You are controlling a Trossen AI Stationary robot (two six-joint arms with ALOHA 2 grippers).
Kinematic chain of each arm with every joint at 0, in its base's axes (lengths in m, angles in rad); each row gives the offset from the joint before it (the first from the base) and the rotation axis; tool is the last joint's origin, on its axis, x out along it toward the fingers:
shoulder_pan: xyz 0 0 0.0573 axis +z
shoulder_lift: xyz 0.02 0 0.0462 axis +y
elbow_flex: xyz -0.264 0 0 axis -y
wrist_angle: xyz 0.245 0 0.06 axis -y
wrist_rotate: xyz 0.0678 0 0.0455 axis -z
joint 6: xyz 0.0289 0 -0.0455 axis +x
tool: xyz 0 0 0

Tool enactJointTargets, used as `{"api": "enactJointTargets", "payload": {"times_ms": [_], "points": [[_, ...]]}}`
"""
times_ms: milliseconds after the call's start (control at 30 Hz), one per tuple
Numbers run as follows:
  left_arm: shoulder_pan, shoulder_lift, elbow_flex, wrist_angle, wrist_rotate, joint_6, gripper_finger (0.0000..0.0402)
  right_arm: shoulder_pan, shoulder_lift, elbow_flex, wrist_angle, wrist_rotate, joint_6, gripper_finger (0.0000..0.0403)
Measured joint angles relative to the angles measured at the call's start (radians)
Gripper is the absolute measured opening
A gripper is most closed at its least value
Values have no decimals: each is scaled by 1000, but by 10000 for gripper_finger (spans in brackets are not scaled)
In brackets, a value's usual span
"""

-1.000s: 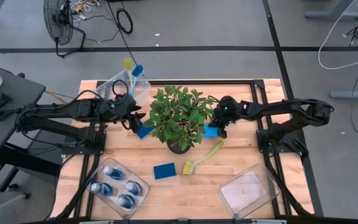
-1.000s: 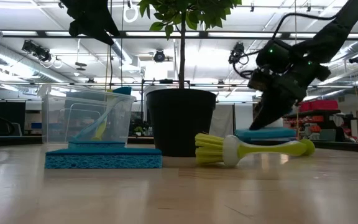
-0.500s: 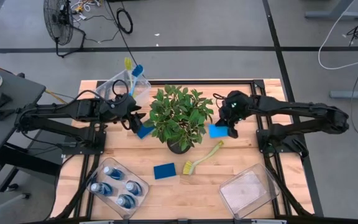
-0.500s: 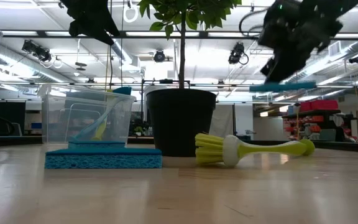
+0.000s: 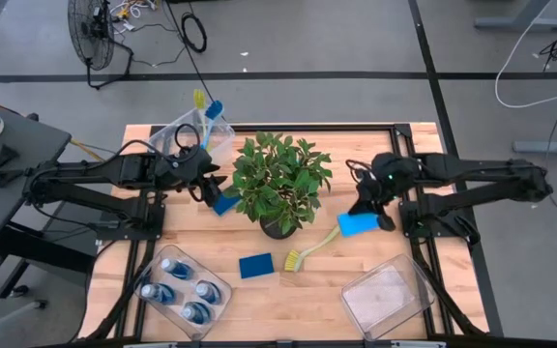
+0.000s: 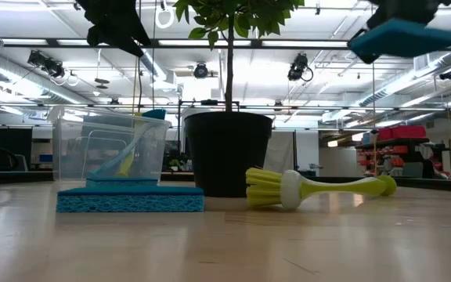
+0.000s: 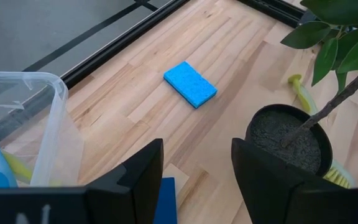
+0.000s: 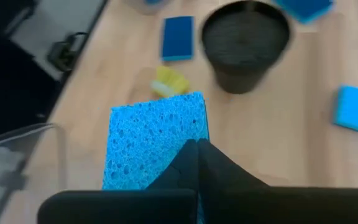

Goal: Pick & Place Kitchen Sink Supplies
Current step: Put the blue sponge into the bottom right transparent bin

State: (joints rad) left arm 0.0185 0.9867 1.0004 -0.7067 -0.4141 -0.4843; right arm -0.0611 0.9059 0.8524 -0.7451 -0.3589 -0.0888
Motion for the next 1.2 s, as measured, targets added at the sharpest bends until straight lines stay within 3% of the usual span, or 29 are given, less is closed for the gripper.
{"api": "enactJointTargets", "payload": {"times_ms": [400, 733, 1200], "points": [[0, 0, 0, 0, 0, 10, 195, 360, -12, 0, 57, 3, 200, 0], [0, 0, 0, 0, 0, 9, 195, 615, 36, 0, 199, 140, 430, 0], [0, 0, 0, 1, 0, 7, 195, 794, 233, 0, 331, 237, 544, 0]]}}
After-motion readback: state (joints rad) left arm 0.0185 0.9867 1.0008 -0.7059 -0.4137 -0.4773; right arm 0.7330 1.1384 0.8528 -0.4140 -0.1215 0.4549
